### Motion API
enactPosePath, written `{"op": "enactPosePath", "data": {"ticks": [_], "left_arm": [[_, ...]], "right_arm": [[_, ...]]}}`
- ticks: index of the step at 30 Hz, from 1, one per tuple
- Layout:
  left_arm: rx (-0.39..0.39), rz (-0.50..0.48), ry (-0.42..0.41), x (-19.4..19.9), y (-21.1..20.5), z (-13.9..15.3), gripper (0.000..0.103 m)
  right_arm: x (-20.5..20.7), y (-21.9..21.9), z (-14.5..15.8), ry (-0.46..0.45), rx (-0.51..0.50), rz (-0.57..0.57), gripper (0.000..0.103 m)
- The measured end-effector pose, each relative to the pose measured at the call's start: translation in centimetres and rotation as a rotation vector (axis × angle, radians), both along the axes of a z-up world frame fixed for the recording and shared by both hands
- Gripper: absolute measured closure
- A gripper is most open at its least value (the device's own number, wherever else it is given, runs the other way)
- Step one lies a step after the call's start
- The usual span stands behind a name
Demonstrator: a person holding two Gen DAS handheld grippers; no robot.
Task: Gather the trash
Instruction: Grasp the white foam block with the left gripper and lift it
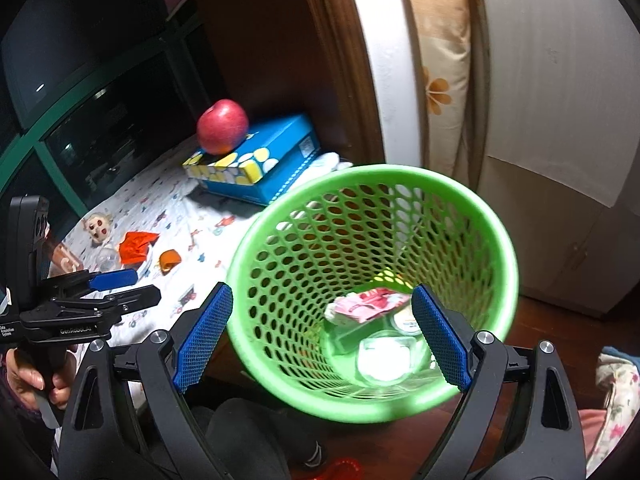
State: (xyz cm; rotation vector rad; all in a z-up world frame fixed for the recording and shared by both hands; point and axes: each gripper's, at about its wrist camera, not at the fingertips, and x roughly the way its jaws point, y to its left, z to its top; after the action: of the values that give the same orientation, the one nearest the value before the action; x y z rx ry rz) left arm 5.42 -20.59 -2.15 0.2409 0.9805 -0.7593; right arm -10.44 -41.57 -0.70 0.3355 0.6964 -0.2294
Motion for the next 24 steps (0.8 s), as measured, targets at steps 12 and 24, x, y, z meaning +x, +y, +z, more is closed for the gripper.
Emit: {"op": "enactPosePath", "data": {"ticks": [12,24], "left_arm": [[0.096,0.214,-0.034,3.9,11.0,-2.4,0.032],[0.167,0.252,0.029,6.9,15.3,-7.3,0.032]], "right_arm": [[4.3,5.9,0.1,0.017,-0.005,0.135,0.013],[7.9,10.5,-0.4,0.051,-0.032,0.223,0.013]]}}
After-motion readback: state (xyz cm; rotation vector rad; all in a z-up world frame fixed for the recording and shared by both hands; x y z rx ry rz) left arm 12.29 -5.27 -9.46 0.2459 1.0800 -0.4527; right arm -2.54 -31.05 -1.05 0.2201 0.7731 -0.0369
